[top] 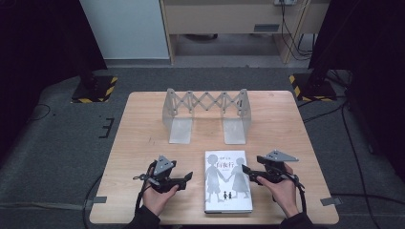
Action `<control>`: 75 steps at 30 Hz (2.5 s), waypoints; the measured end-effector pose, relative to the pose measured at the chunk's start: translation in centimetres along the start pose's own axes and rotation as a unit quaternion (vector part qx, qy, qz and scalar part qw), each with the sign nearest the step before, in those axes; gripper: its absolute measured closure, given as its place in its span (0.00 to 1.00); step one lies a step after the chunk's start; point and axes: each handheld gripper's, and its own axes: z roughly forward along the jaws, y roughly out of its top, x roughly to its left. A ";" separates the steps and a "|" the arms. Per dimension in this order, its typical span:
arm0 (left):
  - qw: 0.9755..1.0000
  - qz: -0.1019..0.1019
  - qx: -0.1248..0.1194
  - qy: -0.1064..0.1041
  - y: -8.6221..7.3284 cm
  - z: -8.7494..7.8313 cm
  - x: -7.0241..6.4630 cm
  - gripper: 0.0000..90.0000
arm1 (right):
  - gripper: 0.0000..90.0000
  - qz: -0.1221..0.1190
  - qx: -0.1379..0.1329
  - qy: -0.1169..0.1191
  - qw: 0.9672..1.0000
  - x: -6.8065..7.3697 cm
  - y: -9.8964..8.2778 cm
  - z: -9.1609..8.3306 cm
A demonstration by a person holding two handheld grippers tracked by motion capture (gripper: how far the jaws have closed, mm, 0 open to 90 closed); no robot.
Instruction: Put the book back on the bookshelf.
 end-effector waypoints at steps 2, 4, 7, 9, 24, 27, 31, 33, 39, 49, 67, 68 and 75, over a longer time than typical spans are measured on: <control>1.000 -0.002 0.002 -0.009 0.1 0.3 -0.4 0.22 | 0.25 0.000 0.006 0.004 1.000 0.1 -0.2 0.2; 1.000 -0.002 0.003 -0.018 0.2 1.0 -1.2 0.22 | 0.26 0.003 0.007 0.006 1.000 0.2 -0.4 0.4; 1.000 0.003 0.006 -0.022 0.2 1.3 -1.6 0.22 | 0.26 0.005 0.008 0.010 1.000 0.2 -0.4 0.4; 1.000 0.005 0.008 -0.028 0.3 1.8 -2.2 0.23 | 0.26 0.005 0.008 0.013 1.000 0.3 -0.6 0.5; 0.998 0.022 0.032 -0.043 -0.1 3.5 -4.0 0.24 | 0.26 0.004 0.026 0.024 0.999 1.0 -1.2 1.5; 0.998 0.019 0.031 -0.048 -0.1 3.8 -4.1 0.22 | 0.26 0.002 0.026 0.026 0.999 1.0 -1.3 1.6; 0.998 0.015 0.030 -0.054 -0.2 4.4 -4.2 0.11 | 0.25 0.008 0.027 0.029 0.999 1.0 -1.4 1.7; 0.998 0.010 0.030 -0.060 -0.3 4.7 -4.2 0.10 | 0.25 0.009 0.026 0.030 0.999 1.0 -1.4 1.7; 0.997 0.008 0.022 -0.072 -0.5 5.2 -4.3 0.04 | 0.25 0.015 0.022 0.032 0.999 1.0 -1.5 1.9; 0.997 0.009 0.013 -0.079 -0.5 5.7 -4.8 0.03 | 0.25 0.023 0.018 0.041 0.999 1.2 -1.7 2.3; 0.996 0.003 0.018 -0.087 -0.5 5.9 -4.8 0.04 | 0.25 0.037 0.008 0.052 0.998 1.5 -1.8 2.8; 0.996 0.002 0.018 -0.087 -0.5 5.9 -4.8 0.04 | 0.25 0.038 0.007 0.051 0.998 1.5 -1.8 2.8; 0.995 -0.003 0.013 -0.099 -0.5 5.8 -4.5 0.04 | 0.26 0.034 -0.006 0.051 0.998 1.6 -1.3 2.3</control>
